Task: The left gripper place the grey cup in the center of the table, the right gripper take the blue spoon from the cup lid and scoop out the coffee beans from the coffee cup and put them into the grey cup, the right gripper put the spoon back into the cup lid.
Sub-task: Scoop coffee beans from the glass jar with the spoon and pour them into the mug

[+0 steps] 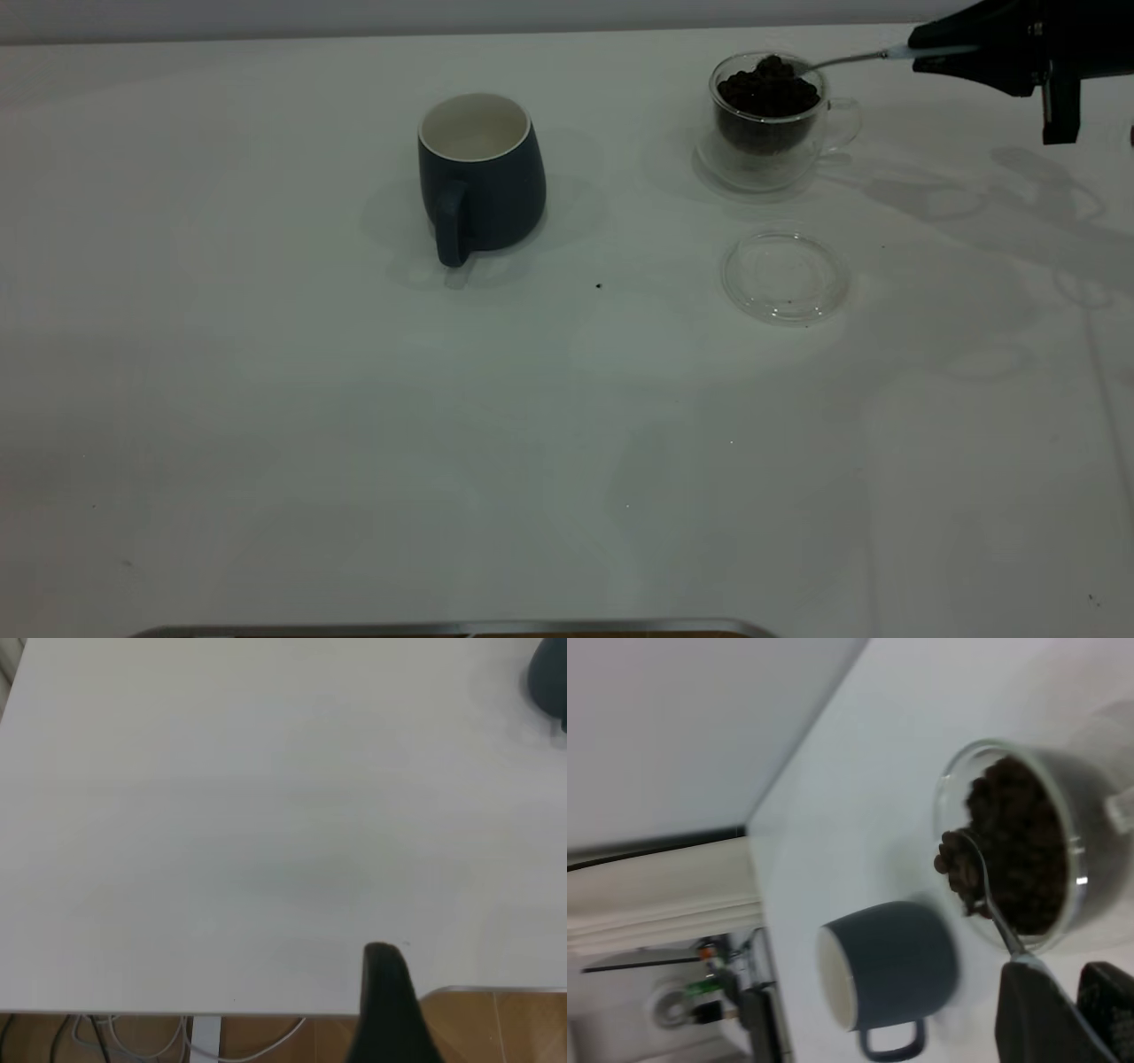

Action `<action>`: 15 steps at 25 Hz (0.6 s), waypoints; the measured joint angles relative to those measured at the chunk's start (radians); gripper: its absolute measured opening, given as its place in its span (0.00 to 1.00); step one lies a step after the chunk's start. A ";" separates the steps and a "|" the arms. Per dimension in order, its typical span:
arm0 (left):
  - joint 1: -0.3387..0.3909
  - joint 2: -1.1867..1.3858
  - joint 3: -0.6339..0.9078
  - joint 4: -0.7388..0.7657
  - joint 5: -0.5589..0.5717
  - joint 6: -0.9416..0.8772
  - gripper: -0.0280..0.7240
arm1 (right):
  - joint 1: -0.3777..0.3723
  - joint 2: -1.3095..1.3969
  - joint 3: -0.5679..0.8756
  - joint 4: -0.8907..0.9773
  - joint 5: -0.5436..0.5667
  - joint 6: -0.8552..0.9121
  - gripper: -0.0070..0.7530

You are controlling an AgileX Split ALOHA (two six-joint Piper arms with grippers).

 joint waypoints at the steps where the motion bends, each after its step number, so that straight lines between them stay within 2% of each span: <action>1: 0.000 0.000 0.000 0.000 0.000 0.000 0.79 | 0.000 0.002 0.000 0.003 0.008 0.000 0.14; 8: 0.000 0.000 0.000 -0.001 0.000 0.000 0.79 | 0.013 0.003 0.000 0.012 0.084 -0.014 0.14; 15: 0.000 0.000 0.000 -0.001 0.000 0.000 0.79 | 0.113 0.003 0.000 0.046 0.090 -0.020 0.14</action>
